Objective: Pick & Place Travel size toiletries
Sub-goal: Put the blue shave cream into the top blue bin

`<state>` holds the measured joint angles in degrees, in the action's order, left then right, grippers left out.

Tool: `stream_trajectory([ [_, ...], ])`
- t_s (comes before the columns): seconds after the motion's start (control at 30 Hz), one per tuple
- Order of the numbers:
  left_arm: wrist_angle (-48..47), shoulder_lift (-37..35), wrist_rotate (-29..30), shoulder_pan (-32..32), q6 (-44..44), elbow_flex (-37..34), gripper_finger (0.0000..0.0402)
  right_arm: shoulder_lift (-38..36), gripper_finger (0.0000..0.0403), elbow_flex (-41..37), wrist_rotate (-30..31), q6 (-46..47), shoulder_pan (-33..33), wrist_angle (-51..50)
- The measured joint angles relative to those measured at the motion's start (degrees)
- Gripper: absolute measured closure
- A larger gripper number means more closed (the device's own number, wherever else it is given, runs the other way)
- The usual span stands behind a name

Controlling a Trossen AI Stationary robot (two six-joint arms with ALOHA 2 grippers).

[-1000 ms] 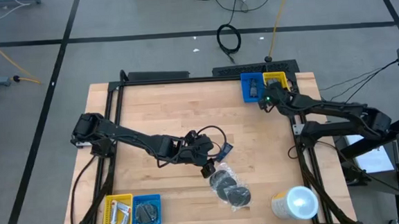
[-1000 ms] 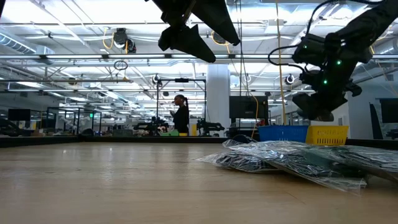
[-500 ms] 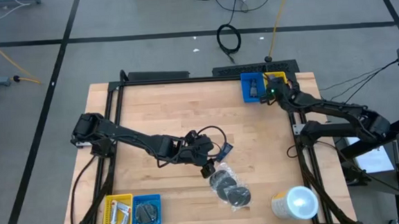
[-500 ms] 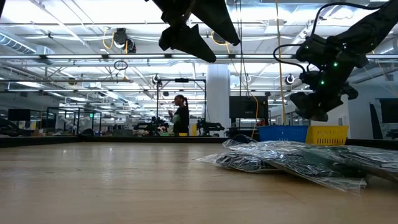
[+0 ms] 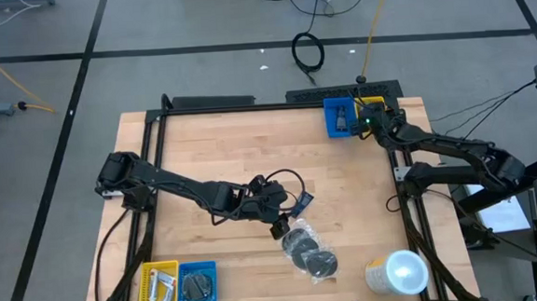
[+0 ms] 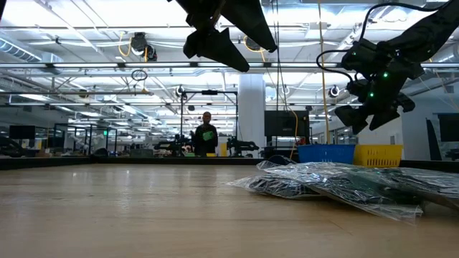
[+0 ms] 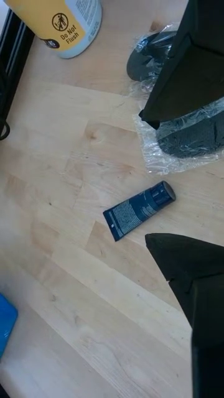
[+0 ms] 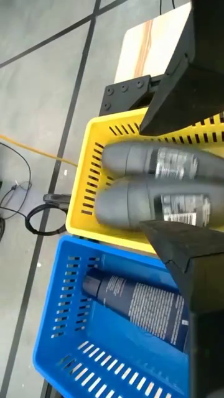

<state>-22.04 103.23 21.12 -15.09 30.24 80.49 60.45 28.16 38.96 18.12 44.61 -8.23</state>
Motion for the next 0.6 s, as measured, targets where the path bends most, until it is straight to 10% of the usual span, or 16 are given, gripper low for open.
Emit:
stream_trajectory([
  [0.33, 0.0, 0.01, 0.0, 0.0, 0.0, -0.02, 0.0105, -0.06, 0.0201, 0.0, -0.38, -0.84, -1.32, 0.37],
  [0.6, 0.0, 0.01, 0.0, 0.0, 0.11, -0.02, 0.0105, -3.84, 0.0212, 0.0, -13.92, -4.33, -8.28, 3.68],
])
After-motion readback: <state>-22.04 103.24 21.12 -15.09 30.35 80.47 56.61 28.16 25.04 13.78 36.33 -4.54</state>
